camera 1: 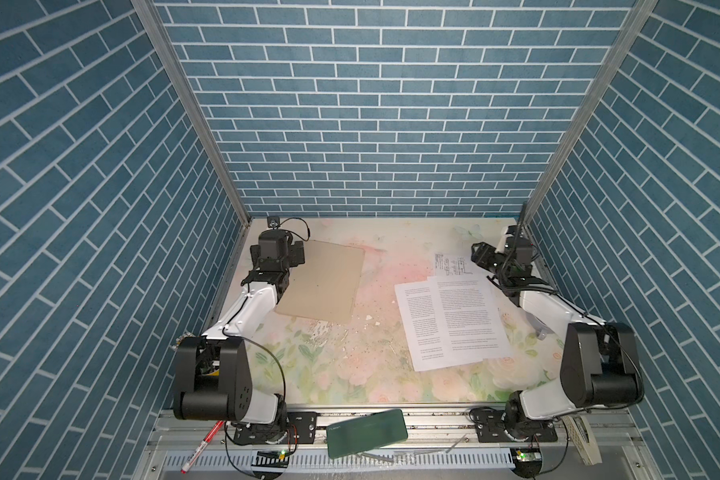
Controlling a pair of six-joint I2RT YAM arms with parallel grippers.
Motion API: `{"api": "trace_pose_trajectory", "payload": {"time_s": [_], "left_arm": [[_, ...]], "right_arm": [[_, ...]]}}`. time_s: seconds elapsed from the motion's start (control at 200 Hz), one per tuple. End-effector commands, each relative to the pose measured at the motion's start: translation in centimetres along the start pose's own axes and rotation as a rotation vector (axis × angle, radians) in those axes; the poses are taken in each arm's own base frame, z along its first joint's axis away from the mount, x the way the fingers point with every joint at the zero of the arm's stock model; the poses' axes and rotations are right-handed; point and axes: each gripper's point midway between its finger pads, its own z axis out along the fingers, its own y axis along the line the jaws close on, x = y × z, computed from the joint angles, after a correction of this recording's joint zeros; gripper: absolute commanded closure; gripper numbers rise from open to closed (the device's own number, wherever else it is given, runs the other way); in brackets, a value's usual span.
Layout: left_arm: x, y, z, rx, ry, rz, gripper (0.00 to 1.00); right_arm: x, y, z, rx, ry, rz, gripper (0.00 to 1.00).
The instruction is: Put the files into the folder
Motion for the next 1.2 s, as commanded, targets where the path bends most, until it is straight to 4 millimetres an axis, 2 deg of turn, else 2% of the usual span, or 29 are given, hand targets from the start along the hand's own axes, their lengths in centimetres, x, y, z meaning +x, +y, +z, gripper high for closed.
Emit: {"api": "trace_pose_trajectory", "payload": {"time_s": [0.0,0.185,0.345,0.541,0.591,0.636,0.651,0.691,0.876,1.031,1.192], "left_arm": [[4.8,0.2,0.7,0.029,0.217,-0.006,0.00],[6.4,0.0,2.4,0.091,0.328,-0.093,0.00],[8.4,-0.8,3.5,0.149,0.415,-0.111,0.00],[10.0,-0.5,4.3,0.139,0.461,-0.120,0.00],[10.6,-0.2,4.7,0.126,0.491,-0.141,0.00],[11.2,0.0,5.1,0.127,0.522,-0.166,0.00],[11.4,0.0,5.2,0.127,0.531,-0.174,0.00],[11.8,0.0,5.5,0.129,0.550,-0.193,0.00],[12.6,-0.9,6.2,0.178,0.586,-0.221,0.00],[13.9,-1.6,6.1,0.202,0.626,-0.245,0.00],[14.9,-2.0,5.9,0.218,0.665,-0.258,0.00]], "right_arm": [[1.6,4.7,2.2,-0.086,0.069,0.125,0.32],[5.8,11.6,6.7,-0.172,0.164,0.192,0.31],[10.6,17.5,9.3,-0.262,0.255,0.240,0.31],[16.0,21.9,11.3,-0.318,0.397,0.294,0.35],[17.3,22.3,11.6,-0.293,0.441,0.282,0.35],[17.5,22.8,11.4,-0.279,0.464,0.268,0.35],[18.7,22.2,12.0,-0.259,0.484,0.263,0.35],[19.4,22.3,12.0,-0.253,0.504,0.257,0.35],[21.2,22.3,12.0,-0.232,0.555,0.274,0.35],[23.0,22.4,12.1,-0.221,0.616,0.269,0.36],[24.0,22.5,12.4,-0.214,0.658,0.269,0.38]]}}
